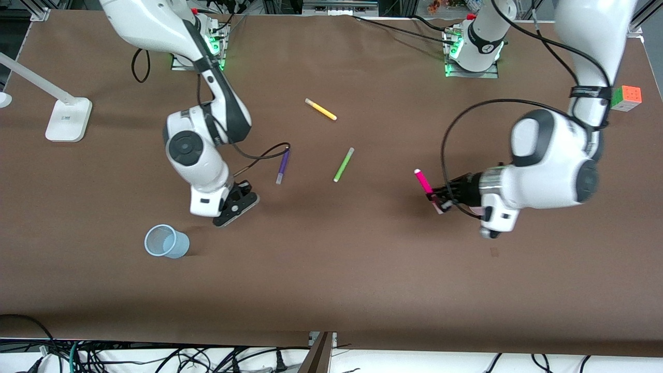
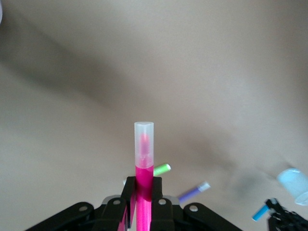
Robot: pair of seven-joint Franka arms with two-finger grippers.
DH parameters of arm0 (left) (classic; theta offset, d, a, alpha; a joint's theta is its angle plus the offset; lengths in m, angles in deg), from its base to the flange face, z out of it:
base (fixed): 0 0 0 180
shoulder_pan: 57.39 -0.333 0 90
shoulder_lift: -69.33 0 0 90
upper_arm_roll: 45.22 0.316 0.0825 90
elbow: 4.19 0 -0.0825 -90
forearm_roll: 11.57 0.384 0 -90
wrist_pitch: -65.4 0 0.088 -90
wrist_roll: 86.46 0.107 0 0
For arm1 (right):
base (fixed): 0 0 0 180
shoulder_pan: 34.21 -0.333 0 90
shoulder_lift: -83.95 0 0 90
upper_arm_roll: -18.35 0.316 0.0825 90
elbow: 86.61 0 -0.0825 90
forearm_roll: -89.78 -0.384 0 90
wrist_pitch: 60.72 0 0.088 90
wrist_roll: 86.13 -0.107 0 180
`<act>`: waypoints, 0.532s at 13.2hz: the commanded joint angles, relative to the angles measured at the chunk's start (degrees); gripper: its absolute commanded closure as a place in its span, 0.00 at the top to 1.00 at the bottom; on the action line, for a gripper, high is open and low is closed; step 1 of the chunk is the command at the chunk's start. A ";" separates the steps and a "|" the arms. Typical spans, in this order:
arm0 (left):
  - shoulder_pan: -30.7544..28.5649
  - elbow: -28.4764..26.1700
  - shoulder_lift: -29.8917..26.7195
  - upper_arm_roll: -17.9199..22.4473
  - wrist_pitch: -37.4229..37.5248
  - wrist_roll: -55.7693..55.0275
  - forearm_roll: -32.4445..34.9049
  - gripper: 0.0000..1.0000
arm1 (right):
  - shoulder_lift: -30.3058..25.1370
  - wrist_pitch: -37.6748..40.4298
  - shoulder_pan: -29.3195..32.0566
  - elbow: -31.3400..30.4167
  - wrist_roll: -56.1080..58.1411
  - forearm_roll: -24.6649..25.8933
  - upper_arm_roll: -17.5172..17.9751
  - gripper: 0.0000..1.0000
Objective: Place pink and blue markers in matching cups
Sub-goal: 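Carry the pink marker to the pink cup while the right gripper carries blue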
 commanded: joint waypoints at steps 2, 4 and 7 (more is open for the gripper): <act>-8.31 0.93 1.02 -0.70 9.56 4.77 -10.57 0.00 | -0.03 11.20 4.76 8.32 14.39 -4.89 0.60 0.14; -14.37 0.32 3.38 -0.70 16.77 11.37 -14.54 0.00 | -0.29 12.70 8.09 9.47 26.15 -15.42 0.25 0.14; -19.04 -0.30 5.93 -0.70 22.06 16.66 -14.55 0.00 | -0.21 15.52 14.59 9.47 44.61 -27.30 0.51 0.14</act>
